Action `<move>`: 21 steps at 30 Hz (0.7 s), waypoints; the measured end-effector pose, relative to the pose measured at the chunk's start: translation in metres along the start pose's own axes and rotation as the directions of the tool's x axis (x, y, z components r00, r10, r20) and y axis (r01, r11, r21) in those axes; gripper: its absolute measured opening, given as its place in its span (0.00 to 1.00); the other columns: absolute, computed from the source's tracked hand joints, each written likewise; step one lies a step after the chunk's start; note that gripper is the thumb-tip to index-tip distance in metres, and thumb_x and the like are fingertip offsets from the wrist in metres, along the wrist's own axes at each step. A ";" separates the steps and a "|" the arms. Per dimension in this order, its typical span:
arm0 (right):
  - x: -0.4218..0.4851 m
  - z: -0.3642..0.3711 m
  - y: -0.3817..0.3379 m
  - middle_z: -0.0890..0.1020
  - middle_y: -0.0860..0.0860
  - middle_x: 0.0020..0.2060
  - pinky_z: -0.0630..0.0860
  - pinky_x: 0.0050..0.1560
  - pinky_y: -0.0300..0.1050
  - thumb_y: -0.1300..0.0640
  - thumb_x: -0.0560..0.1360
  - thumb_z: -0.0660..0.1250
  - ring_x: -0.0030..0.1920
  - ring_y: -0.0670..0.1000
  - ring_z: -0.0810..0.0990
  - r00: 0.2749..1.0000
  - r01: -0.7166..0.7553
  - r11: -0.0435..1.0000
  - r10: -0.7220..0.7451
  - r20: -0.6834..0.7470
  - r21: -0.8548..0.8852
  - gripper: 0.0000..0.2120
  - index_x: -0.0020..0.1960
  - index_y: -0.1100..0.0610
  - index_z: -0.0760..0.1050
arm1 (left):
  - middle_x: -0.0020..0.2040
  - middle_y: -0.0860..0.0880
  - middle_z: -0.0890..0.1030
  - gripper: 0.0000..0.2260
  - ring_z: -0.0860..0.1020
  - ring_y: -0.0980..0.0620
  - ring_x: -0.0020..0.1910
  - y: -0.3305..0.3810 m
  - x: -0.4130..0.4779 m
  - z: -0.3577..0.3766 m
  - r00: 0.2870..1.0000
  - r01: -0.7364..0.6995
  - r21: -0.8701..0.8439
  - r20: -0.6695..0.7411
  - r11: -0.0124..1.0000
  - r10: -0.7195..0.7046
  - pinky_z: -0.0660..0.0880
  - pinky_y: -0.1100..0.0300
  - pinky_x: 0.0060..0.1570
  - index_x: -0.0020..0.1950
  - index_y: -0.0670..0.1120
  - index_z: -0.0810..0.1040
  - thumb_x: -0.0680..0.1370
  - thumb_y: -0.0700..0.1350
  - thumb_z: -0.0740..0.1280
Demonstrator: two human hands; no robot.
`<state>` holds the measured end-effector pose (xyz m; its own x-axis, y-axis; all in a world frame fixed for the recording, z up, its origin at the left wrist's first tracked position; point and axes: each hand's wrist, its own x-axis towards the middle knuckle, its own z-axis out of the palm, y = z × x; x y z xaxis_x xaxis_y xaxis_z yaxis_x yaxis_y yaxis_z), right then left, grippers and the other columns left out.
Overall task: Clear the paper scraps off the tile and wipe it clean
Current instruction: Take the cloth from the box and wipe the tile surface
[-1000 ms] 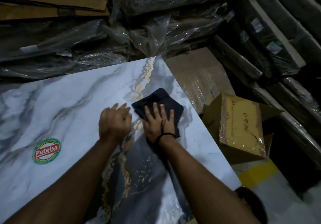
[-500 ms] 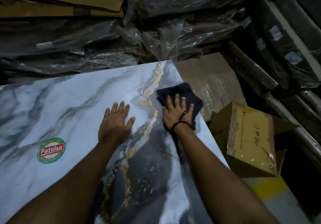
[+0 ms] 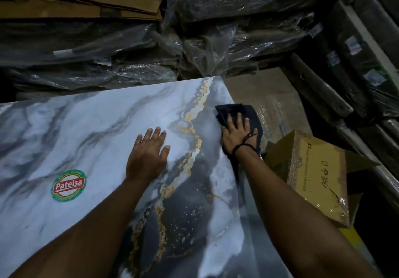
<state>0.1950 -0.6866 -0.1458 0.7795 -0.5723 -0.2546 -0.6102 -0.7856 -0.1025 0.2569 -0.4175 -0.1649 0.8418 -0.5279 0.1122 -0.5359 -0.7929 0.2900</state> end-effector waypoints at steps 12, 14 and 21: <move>-0.045 0.025 -0.066 0.45 0.48 0.79 0.36 0.74 0.63 0.42 0.81 0.47 0.78 0.53 0.42 0.923 0.382 0.922 -0.383 -0.013 -0.057 0.26 0.77 0.41 0.45 | 0.73 0.46 0.66 0.27 0.61 0.47 0.74 0.000 -0.001 -0.002 1.000 0.006 -0.018 0.015 1.000 -0.006 0.52 0.51 0.73 0.73 0.45 0.67 0.78 0.57 0.48; -0.023 0.018 -0.038 0.45 0.47 0.79 0.38 0.74 0.64 0.43 0.80 0.46 0.78 0.54 0.43 0.965 0.255 0.964 -0.258 -0.038 -0.070 0.26 0.77 0.41 0.45 | 0.74 0.47 0.65 0.27 0.60 0.48 0.75 0.000 -0.001 -0.001 1.000 0.013 -0.023 0.015 1.000 -0.013 0.50 0.53 0.73 0.73 0.46 0.66 0.78 0.57 0.49; 0.018 -0.008 -0.025 0.43 0.50 0.79 0.40 0.73 0.67 0.42 0.81 0.44 0.78 0.57 0.41 0.999 0.040 0.999 -0.040 -0.004 -0.003 0.28 0.78 0.46 0.44 | 0.73 0.47 0.66 0.26 0.62 0.48 0.74 0.001 0.000 0.000 1.000 0.023 -0.017 0.000 1.000 -0.023 0.52 0.54 0.73 0.72 0.46 0.67 0.79 0.57 0.50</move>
<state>0.2253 -0.6788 -0.1402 0.8037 -0.5414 -0.2469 -0.5783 -0.8085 -0.1094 0.2567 -0.4178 -0.1643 0.8541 -0.5093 0.1054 -0.5149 -0.7998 0.3084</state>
